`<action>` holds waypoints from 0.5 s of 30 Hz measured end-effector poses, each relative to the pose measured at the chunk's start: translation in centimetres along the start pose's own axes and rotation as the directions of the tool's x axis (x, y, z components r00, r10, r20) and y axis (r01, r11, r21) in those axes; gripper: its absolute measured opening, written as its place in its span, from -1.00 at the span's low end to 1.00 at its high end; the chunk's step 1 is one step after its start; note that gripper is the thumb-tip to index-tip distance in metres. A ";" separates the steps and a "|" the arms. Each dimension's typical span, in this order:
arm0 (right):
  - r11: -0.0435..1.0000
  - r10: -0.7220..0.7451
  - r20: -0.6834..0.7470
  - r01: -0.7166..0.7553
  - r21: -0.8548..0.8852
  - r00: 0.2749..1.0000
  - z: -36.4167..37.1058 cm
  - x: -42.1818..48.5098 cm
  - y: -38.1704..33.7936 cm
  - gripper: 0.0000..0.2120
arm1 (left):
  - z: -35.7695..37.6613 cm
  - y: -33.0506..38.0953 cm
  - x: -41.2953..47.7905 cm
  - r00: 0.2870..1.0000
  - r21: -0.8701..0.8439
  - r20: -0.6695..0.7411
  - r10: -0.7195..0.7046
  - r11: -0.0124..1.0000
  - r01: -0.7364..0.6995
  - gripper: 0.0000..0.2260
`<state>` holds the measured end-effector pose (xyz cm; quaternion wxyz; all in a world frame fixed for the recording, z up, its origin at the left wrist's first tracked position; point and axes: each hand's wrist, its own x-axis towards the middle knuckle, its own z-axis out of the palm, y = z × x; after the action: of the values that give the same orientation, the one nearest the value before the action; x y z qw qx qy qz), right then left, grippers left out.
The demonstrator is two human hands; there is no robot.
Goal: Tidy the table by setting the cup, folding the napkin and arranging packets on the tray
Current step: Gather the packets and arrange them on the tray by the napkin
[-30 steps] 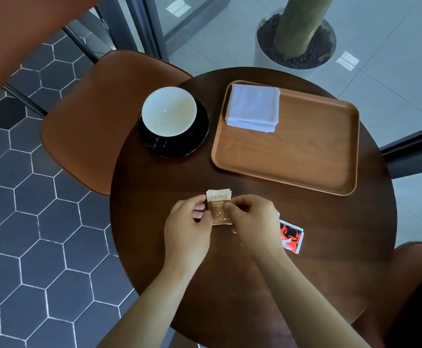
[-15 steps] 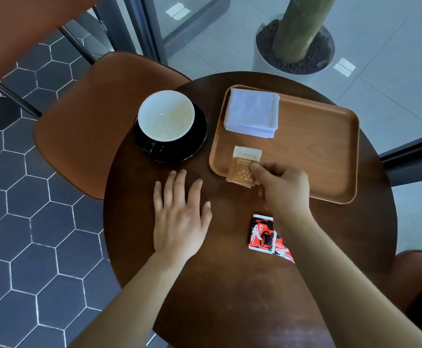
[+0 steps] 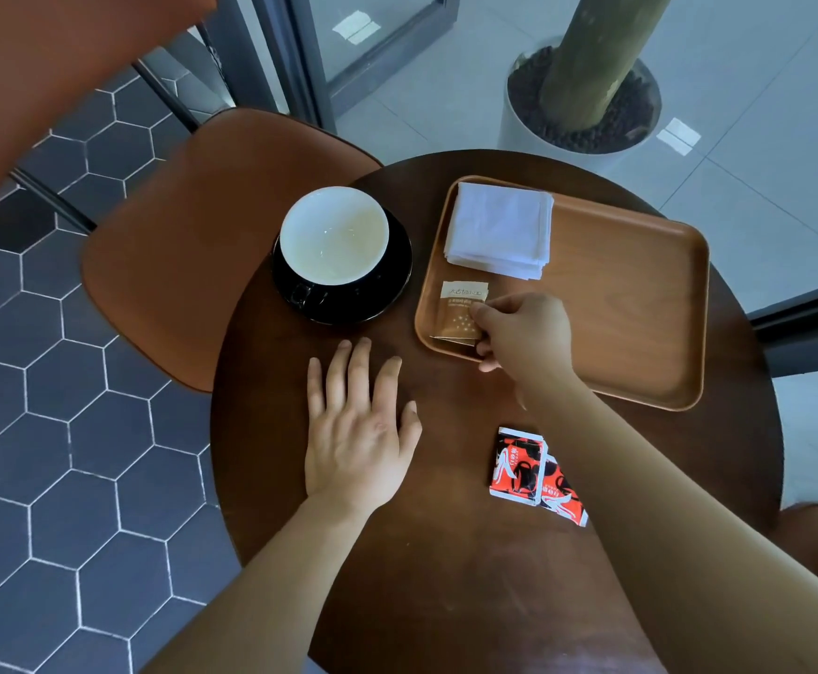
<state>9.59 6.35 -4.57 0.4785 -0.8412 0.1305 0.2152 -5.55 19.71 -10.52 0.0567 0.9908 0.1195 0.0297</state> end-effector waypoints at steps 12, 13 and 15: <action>0.987 -0.051 0.021 0.054 -0.154 0.998 -0.2 0.4 -0.5 -0.80 | -0.1 0.0 0.0 1.000 0.006 -0.001 -0.008 1.000 0.008 -0.55; 0.985 -0.053 0.023 0.056 -0.165 0.998 -0.2 0.3 -0.5 -0.80 | -0.1 0.0 -0.1 1.000 0.004 -0.002 -0.008 1.000 0.008 -0.55; 0.978 -0.065 0.021 0.067 -0.199 0.998 -0.4 0.1 -0.4 -0.81 | -0.1 0.0 0.0 1.000 0.001 -0.004 -0.010 1.000 0.010 -0.55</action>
<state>9.99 6.20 -4.13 0.3995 -0.8873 0.0769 0.2172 -5.57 19.69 -10.41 0.0564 0.9901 0.1246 0.0313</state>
